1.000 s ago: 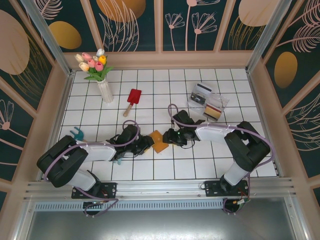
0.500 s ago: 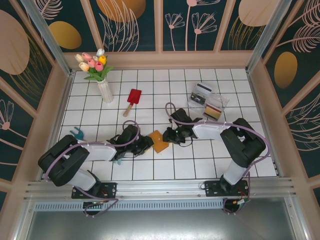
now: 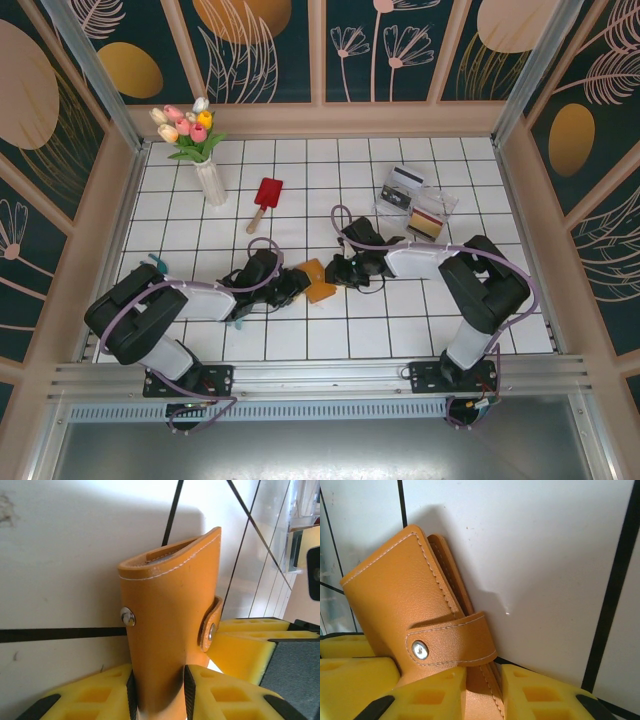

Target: Take the credit cards out of the card holder

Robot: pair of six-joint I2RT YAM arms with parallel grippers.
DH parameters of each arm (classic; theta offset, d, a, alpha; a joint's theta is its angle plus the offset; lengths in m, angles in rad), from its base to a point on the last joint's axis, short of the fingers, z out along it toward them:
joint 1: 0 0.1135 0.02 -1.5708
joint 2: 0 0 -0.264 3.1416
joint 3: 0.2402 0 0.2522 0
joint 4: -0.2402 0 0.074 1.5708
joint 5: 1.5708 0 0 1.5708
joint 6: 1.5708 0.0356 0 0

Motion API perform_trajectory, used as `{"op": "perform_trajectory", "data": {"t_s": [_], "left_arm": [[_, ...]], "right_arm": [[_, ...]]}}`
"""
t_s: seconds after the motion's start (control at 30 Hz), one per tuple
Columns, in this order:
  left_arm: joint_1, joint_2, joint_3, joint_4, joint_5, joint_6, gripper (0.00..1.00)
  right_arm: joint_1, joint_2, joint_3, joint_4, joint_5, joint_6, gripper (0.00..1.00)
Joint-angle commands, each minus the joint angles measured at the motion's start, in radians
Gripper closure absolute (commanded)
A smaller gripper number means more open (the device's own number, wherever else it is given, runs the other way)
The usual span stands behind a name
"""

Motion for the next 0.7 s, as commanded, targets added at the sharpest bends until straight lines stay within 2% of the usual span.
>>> {"op": "perform_trajectory", "data": {"t_s": [0.0,0.1,0.2,0.33,0.47,0.6,0.67], "left_arm": [[-0.005,-0.009,0.002,0.123,0.020,0.019,0.69],[-0.006,-0.031,0.000,0.110,-0.008,0.063,0.78],[-0.005,-0.053,0.007,0.079,-0.049,0.119,0.89],[-0.006,-0.080,0.017,0.073,-0.072,0.173,0.98],[-0.005,-0.102,0.067,0.004,-0.064,0.257,1.00],[-0.006,-0.115,0.116,-0.052,-0.070,0.349,1.00],[-0.005,-0.117,0.141,-0.072,-0.068,0.378,1.00]], "right_arm": [[0.004,-0.001,-0.036,0.017,0.007,0.022,0.74],[-0.001,-0.052,-0.040,0.015,0.058,0.026,0.70],[-0.012,-0.115,-0.033,0.034,0.140,0.023,0.59],[-0.027,-0.192,-0.002,0.048,0.255,0.041,0.35],[-0.025,-0.199,0.017,0.054,0.300,0.014,0.18],[-0.023,-0.203,0.005,0.074,0.280,0.003,0.17],[-0.023,-0.195,0.008,0.066,0.261,0.015,0.21]]}}
